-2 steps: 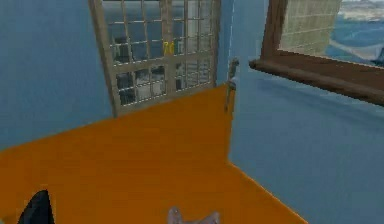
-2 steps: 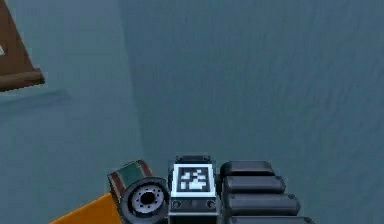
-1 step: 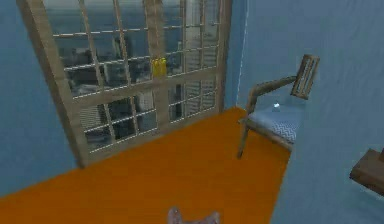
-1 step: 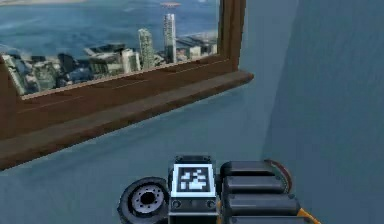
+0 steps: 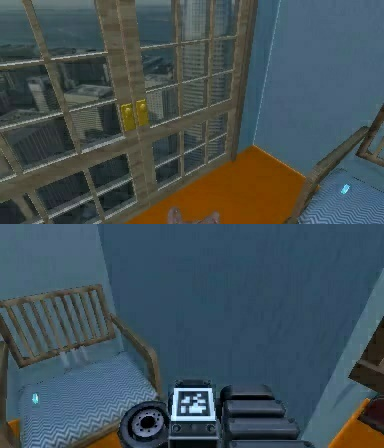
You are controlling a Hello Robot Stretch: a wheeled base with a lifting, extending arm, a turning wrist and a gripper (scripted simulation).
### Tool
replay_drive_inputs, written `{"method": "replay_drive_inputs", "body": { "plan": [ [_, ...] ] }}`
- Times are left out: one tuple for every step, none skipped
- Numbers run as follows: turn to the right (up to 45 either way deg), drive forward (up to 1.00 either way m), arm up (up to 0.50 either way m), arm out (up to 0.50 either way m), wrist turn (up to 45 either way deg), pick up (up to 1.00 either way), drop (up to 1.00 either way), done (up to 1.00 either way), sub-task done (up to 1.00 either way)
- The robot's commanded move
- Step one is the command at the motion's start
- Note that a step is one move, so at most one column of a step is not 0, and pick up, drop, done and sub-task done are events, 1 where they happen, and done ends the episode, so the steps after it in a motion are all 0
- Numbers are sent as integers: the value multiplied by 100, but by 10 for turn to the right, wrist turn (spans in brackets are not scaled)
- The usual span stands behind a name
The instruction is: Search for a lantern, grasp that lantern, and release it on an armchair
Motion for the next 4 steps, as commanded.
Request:
{"method": "replay_drive_inputs", "body": {
  "plan": [
    [150,0,0,0,0,0,0,0,0],
    [0,55,0,0,0,0,0,0,0],
    [-60,0,0,0,0,0,0,0,0],
    [0,25,0,0,0,0,0,0,0]
  ]
}}
